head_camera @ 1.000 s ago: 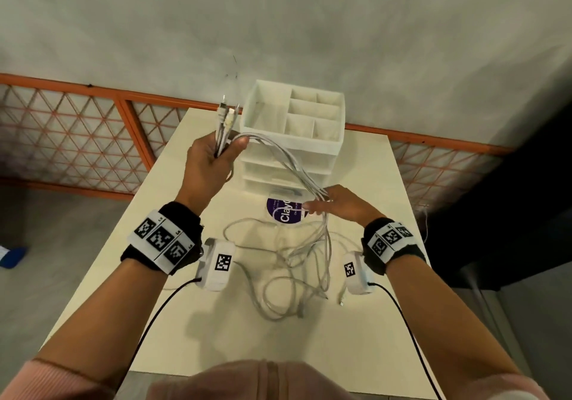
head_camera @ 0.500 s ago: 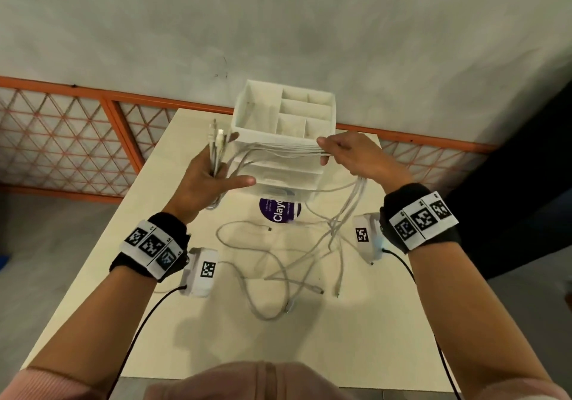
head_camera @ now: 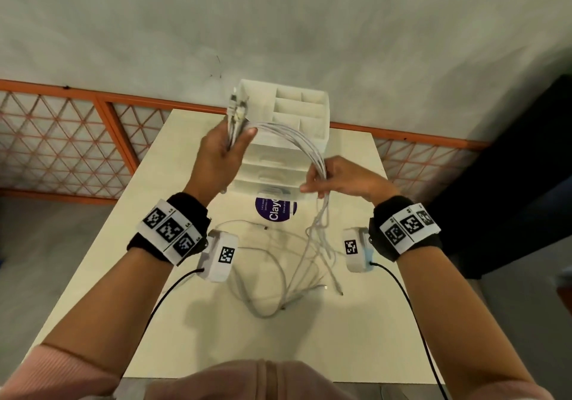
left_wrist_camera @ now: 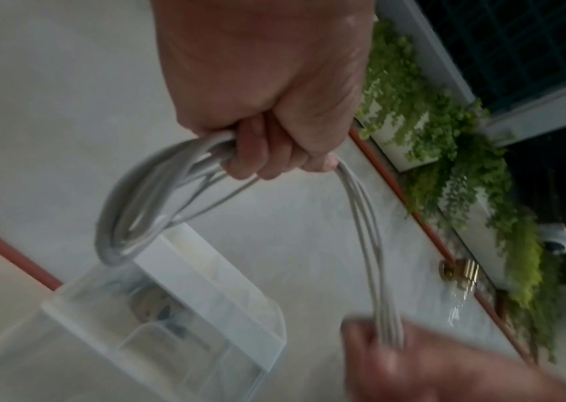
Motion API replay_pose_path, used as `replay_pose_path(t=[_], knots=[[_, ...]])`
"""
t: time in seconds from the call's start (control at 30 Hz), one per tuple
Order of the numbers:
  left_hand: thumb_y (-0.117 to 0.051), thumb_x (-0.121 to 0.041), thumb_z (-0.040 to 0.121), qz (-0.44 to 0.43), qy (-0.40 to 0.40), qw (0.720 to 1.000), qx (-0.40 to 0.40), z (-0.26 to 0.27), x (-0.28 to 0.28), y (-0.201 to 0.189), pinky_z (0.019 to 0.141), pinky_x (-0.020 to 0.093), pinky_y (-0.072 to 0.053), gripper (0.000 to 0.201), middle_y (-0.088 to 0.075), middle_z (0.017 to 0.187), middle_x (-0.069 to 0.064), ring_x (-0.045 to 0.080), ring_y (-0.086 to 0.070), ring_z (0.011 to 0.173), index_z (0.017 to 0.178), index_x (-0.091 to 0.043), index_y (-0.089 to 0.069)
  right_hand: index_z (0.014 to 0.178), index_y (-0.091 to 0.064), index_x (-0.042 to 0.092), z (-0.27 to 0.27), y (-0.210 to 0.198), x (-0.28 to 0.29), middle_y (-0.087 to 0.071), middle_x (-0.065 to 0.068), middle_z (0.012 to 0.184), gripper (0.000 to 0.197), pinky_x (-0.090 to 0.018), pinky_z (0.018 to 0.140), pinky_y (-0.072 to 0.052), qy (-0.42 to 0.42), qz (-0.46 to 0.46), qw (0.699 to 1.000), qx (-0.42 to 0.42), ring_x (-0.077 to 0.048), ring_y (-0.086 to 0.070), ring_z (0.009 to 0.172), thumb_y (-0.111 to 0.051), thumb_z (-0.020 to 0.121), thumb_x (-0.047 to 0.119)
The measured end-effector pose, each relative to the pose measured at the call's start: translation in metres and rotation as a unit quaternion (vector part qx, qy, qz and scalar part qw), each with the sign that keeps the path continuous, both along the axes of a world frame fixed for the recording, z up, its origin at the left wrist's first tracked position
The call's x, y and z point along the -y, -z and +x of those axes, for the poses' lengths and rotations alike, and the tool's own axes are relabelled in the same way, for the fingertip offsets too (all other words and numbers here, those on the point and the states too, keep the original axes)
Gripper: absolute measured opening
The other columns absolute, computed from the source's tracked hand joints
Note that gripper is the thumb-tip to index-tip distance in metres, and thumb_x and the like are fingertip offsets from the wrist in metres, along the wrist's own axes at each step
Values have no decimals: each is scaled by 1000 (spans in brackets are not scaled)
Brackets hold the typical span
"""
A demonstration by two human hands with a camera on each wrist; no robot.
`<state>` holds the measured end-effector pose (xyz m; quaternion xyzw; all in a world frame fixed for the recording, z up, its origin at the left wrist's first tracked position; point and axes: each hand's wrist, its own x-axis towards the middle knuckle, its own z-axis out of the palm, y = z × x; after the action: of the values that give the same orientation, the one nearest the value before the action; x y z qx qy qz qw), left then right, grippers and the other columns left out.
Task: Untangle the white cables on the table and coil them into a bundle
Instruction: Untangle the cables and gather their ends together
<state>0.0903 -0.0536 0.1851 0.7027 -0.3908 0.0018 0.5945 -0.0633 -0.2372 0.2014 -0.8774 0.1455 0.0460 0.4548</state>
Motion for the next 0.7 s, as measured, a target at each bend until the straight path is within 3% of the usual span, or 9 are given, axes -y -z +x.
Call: replay_pose_path(t=[0.07, 0.17, 0.2, 0.27, 0.37, 0.47, 0.57, 0.63, 0.7], knots=[[-51, -32, 94, -34, -39, 999, -10, 8, -5, -3, 59, 25, -39, 14, -47, 61, -1, 3, -43, 54, 85, -23, -53, 70, -63, 14, -6, 31, 13, -61, -2, 67, 19, -30, 73, -46, 17, -15, 998, -56, -17, -57, 68, -75, 78, 26], [-49, -30, 95, -48, -79, 996, -2, 19, -16, -1, 61, 25, -37, 26, -54, 72, 23, 18, -49, 56, 94, -5, -55, 61, -59, 19, -17, 63, 25, -60, 0, 67, 30, -29, 77, -43, 48, -53, 992, -102, -14, -56, 68, -67, 85, 34], [-49, -31, 95, -34, -87, 996, 3, 21, -19, 3, 60, 25, -38, 26, -55, 67, 14, 17, -50, 56, 94, -6, -55, 61, -58, 20, -20, 67, 27, -60, 2, 66, 31, -29, 76, -43, 74, -58, 992, -88, -12, -56, 66, -65, 87, 35], [-49, -31, 95, -5, -96, 995, 13, 25, -25, 13, 57, 24, -39, 22, -51, 64, -10, 2, -50, 55, 96, -10, -57, 64, -55, 19, -22, 64, 33, -56, 6, 63, 31, -25, 64, -42, 144, -73, 986, -28, -9, -52, 59, -60, 90, 37], [-51, -31, 95, 26, -112, 993, 26, 32, -32, 30, 54, 18, -34, 17, -46, 62, -12, -5, -46, 52, 97, -16, -58, 64, -48, 16, -17, 51, 51, -45, 7, 56, 35, -19, 52, -30, 218, -123, 965, 78, -9, -41, 53, -63, 88, 38], [-54, -31, 94, 60, -108, 992, 32, 38, -38, 37, 53, 21, -33, 19, -45, 60, -10, -2, -46, 52, 93, -12, -58, 73, -48, 9, -13, 50, 62, -46, 1, 63, 36, -19, 53, -29, 203, -141, 967, 63, -14, -41, 59, -75, 78, 33], [-55, -29, 94, 116, -110, 986, 47, 37, -40, 45, 54, 26, -30, 23, -50, 61, 1, 9, -47, 55, 92, -5, -57, 93, -60, 4, -8, 68, 53, -56, -3, 85, 38, -16, 59, -34, 160, -140, 977, -8, -17, -50, 78, -83, 69, 21], [-55, -29, 93, 158, -122, 978, 53, 36, -39, 53, 58, 30, -30, 27, -58, 69, 14, 28, -49, 61, 93, -2, -56, 103, -60, 2, -4, 88, 41, -55, -3, 95, 47, -19, 63, -37, 139, -128, 981, -36, -17, -50, 89, -85, 66, 17], [-55, -31, 93, 193, -131, 971, 52, 34, -37, 61, 58, 34, -31, 31, -62, 75, 23, 39, -53, 65, 93, 0, -55, 107, -58, 4, 2, 104, 28, -52, -3, 101, 52, -24, 79, -41, 131, -114, 984, -35, -15, -48, 94, -86, 65, 16]])
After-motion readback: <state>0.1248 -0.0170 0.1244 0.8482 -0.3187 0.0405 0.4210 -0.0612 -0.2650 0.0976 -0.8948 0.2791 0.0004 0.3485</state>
